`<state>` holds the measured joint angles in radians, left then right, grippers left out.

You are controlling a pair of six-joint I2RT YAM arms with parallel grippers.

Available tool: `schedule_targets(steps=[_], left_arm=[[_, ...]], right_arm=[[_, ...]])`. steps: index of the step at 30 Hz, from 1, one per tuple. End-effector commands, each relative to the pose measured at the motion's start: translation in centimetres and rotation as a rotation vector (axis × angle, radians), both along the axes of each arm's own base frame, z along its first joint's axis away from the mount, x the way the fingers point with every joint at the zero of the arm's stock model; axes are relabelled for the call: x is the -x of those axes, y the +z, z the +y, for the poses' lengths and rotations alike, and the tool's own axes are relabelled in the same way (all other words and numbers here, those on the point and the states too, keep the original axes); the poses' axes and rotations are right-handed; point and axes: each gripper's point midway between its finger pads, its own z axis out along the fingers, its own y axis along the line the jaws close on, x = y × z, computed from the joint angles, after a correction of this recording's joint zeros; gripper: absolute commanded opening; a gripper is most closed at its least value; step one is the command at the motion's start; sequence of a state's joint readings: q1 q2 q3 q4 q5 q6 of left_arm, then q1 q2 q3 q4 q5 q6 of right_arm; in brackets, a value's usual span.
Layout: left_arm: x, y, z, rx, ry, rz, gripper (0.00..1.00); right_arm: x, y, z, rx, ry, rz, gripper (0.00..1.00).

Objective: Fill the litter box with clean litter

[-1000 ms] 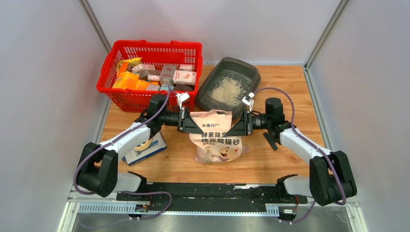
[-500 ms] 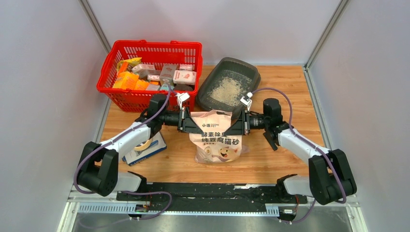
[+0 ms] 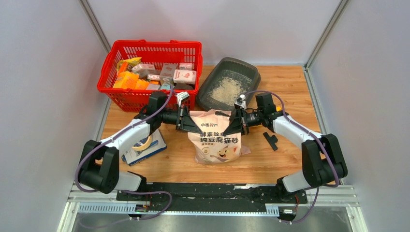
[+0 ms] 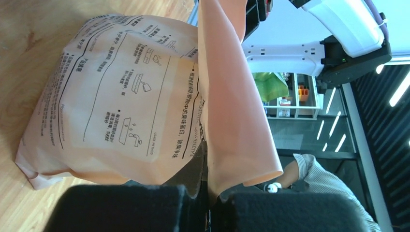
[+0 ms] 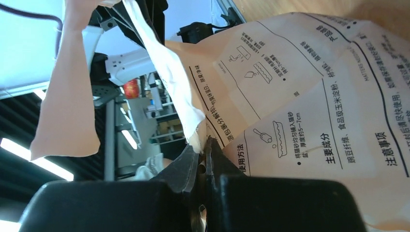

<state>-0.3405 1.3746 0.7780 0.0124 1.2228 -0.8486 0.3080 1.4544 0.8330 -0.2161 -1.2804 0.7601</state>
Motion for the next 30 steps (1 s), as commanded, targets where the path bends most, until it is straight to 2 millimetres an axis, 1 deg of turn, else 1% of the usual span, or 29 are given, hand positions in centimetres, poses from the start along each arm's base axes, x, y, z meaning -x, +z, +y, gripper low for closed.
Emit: schedule_targets(steps=[1, 2, 5, 9, 11, 15, 17, 19, 20, 21, 22, 23, 24, 25, 26, 27, 28, 29, 30], left_arm=[[0.8, -2.9, 1.5, -0.131, 0.124, 0.548, 0.00], [1.2, -3.4, 1.6, -0.150, 0.128, 0.583, 0.00], [1.8, -4.5, 1.9, -0.180, 0.143, 0.609, 0.00], [2.6, -4.2, 1.9, -0.168, 0.130, 0.594, 0.00], [3.0, -4.5, 2.0, -0.174, 0.135, 0.610, 0.00], [3.0, -4.0, 2.0, -0.168, 0.138, 0.598, 0.00], [2.7, -3.9, 2.1, -0.167, 0.149, 0.585, 0.19], [2.4, -3.5, 2.6, -0.156, 0.154, 0.506, 0.34], [2.0, -2.9, 2.9, -0.144, 0.156, 0.456, 0.38], [2.3, -2.5, 3.3, -0.143, 0.130, 0.330, 0.41], [3.7, -2.5, 3.8, -0.173, 0.103, 0.355, 0.42], [3.8, -1.3, 4.0, -0.177, 0.079, 0.281, 0.44], [4.7, -0.9, 4.5, -0.177, 0.027, 0.128, 0.45], [6.3, -0.8, 5.2, -0.224, 0.004, 0.156, 0.46], [6.5, 0.5, 5.4, -0.232, -0.016, 0.075, 0.47], [7.1, 0.8, 6.1, -0.242, -0.070, -0.078, 0.50], [8.8, 0.7, 7.1, -0.300, -0.110, -0.072, 0.57], [8.9, 1.4, 7.6, -0.323, -0.138, -0.173, 0.59], [9.3, 1.3, 8.2, -0.344, -0.195, -0.328, 0.62]], right_arm=[[1.8, 3.9, -0.7, -0.079, 0.067, 0.264, 0.00], [1.8, 3.7, -0.7, -0.073, 0.065, 0.278, 0.00], [2.0, 3.2, -0.7, -0.068, 0.069, 0.300, 0.00], [2.0, 2.9, -0.6, -0.058, 0.070, 0.291, 0.00], [2.4, 2.5, -0.5, -0.050, 0.071, 0.302, 0.00], [3.1, 1.6, -0.7, -0.041, 0.074, 0.351, 0.00], [3.3, 1.6, -0.8, -0.044, 0.079, 0.354, 0.00], [3.1, 1.8, -0.7, -0.049, 0.081, 0.339, 0.00], [3.0, 2.0, -0.7, -0.052, 0.083, 0.331, 0.00], [2.8, 2.2, -0.6, -0.056, 0.085, 0.314, 0.00], [2.8, 2.2, -0.6, -0.057, 0.087, 0.313, 0.00], [2.8, 2.2, -0.6, -0.058, 0.089, 0.318, 0.00], [2.7, 2.2, -0.6, -0.060, 0.091, 0.317, 0.00], [2.7, 2.1, -0.6, -0.061, 0.092, 0.314, 0.00], [2.7, 2.1, -0.6, -0.060, 0.092, 0.317, 0.00], [2.7, 2.0, -0.6, -0.056, 0.090, 0.316, 0.00], [2.6, 1.8, -0.6, -0.051, 0.085, 0.324, 0.00], [2.5, 1.7, -0.5, -0.049, 0.081, 0.320, 0.00], [2.5, 1.7, -0.5, -0.047, 0.078, 0.318, 0.00]])
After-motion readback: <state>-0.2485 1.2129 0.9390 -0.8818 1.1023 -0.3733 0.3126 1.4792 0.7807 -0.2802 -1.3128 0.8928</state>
